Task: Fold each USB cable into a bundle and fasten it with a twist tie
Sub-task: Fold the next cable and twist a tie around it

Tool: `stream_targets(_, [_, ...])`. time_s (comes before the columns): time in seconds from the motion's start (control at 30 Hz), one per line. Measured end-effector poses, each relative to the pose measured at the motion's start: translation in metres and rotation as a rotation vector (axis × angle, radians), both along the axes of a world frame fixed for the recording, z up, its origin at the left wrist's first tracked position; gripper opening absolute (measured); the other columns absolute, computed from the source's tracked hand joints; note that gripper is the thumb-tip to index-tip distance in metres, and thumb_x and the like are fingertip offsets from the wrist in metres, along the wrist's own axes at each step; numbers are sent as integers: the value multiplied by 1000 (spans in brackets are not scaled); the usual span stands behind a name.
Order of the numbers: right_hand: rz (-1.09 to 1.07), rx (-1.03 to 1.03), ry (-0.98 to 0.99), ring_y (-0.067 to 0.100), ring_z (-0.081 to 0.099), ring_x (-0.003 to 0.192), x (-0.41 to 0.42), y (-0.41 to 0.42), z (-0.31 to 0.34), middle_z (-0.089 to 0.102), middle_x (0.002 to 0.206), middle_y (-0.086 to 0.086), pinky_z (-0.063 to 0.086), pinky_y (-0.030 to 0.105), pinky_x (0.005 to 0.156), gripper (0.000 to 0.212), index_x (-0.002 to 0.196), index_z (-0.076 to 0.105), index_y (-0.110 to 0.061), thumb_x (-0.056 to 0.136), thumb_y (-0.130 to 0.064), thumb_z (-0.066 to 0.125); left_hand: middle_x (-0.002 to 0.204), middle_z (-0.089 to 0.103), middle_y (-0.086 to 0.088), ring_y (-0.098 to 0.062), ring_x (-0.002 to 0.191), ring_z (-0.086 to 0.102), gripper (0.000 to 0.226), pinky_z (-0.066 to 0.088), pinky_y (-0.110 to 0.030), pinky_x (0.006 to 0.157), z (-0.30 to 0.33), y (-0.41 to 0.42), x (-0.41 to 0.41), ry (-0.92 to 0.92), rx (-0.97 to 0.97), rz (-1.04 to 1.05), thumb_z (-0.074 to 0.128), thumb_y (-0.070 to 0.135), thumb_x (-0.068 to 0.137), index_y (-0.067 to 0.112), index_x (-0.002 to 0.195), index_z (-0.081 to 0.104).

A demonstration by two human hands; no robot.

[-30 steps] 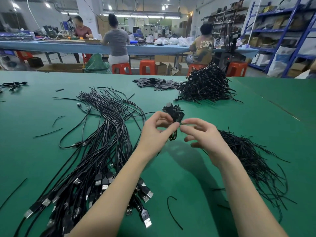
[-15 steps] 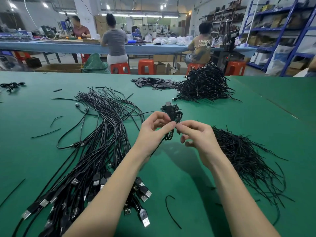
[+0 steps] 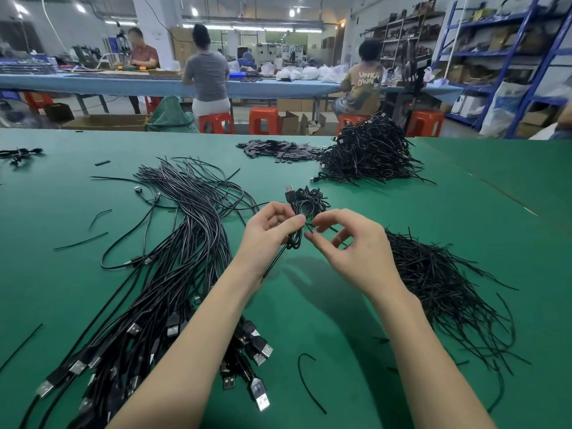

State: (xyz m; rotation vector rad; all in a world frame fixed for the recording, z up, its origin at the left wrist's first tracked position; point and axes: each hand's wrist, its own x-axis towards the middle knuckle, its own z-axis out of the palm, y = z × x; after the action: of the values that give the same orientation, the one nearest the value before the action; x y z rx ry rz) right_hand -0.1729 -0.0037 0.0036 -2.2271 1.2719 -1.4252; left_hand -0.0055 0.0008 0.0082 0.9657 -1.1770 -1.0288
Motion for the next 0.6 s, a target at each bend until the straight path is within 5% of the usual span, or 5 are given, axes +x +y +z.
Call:
stream_targets(0.1, [-5, 154, -157, 7, 59, 54, 6, -1, -2, 71, 78, -20, 49, 26, 59, 10, 77, 72, -34, 86, -35, 74, 68, 53, 8, -1, 61, 48, 17, 38, -10, 55, -1, 1, -1, 24, -27, -9, 70, 6, 88, 15, 84, 57])
stream_targets(0.23, [388, 1104, -1026, 6, 47, 45, 14, 2, 10, 61, 68, -2, 32, 13, 37, 6, 78, 69, -14, 76, -15, 74, 69, 57, 13, -1, 67, 52, 16, 42, -11, 64, 0, 2, -4, 0, -81, -33, 71, 6, 88, 16, 84, 58])
stream_targets(0.3, [465, 1231, -1162, 4, 45, 45, 14, 4, 11, 59, 69, -2, 30, 12, 35, 12, 82, 64, -12, 74, -16, 73, 69, 58, 15, -1, 68, 52, 17, 42, -11, 64, 0, 1, -4, -20, -83, -30, 71, 6, 88, 17, 83, 59])
stream_targets(0.5, [15, 188, -235, 7, 60, 56, 7, 2, -1, 69, 87, -15, 53, 24, 64, 21, 98, 67, -33, 82, -33, 82, 68, 58, 11, 0, 62, 51, 17, 38, -9, 53, -1, -1, 5, 73, -25, -24, 71, 8, 88, 18, 82, 58])
stream_targets(0.6, [-69, -25, -47, 5, 63, 63, 1, 3, -3, 66, 90, -21, 54, 30, 68, 19, 99, 69, -38, 84, -41, 79, 71, 58, 9, -4, 67, 52, 18, 39, -10, 55, -1, -1, 4, 58, -9, -37, 72, 10, 88, 20, 81, 59])
